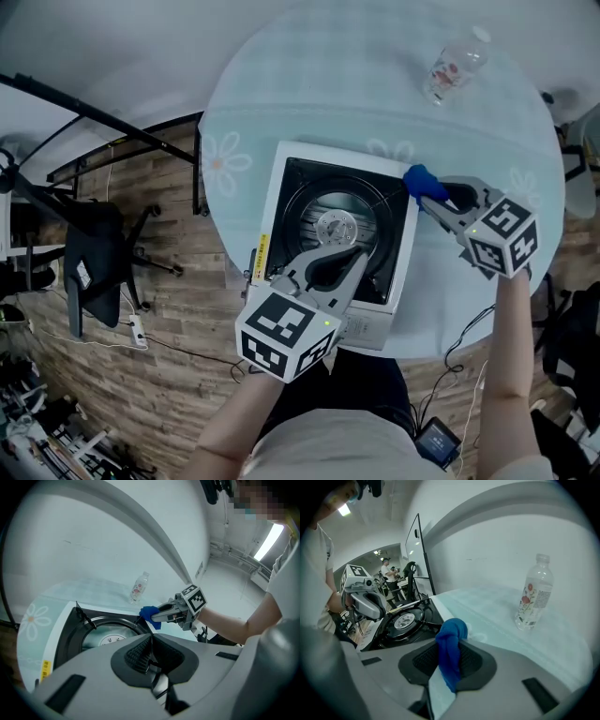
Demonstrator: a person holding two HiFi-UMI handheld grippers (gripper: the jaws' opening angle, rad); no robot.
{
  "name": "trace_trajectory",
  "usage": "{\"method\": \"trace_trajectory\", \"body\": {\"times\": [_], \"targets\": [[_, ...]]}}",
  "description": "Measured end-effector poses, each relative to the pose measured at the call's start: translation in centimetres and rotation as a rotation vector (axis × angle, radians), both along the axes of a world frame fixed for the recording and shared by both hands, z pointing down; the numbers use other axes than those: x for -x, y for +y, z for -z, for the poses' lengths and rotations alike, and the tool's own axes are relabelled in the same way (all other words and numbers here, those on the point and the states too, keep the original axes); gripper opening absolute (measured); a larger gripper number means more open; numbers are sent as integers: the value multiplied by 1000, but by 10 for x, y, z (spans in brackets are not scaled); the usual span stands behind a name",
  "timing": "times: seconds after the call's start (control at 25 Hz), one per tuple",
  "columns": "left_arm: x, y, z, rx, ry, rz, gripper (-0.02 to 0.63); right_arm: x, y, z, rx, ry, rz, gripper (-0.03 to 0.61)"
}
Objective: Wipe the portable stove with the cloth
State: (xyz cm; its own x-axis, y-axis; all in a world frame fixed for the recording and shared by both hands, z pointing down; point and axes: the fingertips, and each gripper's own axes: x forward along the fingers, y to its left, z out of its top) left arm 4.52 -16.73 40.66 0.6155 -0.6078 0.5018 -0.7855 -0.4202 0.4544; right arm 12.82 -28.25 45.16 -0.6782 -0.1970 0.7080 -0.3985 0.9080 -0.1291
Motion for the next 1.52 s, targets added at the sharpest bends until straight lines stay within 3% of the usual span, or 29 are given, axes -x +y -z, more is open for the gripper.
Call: {"method": "trace_trajectory", "body": {"times": [0.88, 1.52], "targets": [[16, 38, 2, 0, 2, -62, 28, -2, 51, -2, -75, 65, -78, 97], [20, 67, -4, 21, -11, -167, 28, -5, 101, -4, -56, 40, -192, 95]]}}
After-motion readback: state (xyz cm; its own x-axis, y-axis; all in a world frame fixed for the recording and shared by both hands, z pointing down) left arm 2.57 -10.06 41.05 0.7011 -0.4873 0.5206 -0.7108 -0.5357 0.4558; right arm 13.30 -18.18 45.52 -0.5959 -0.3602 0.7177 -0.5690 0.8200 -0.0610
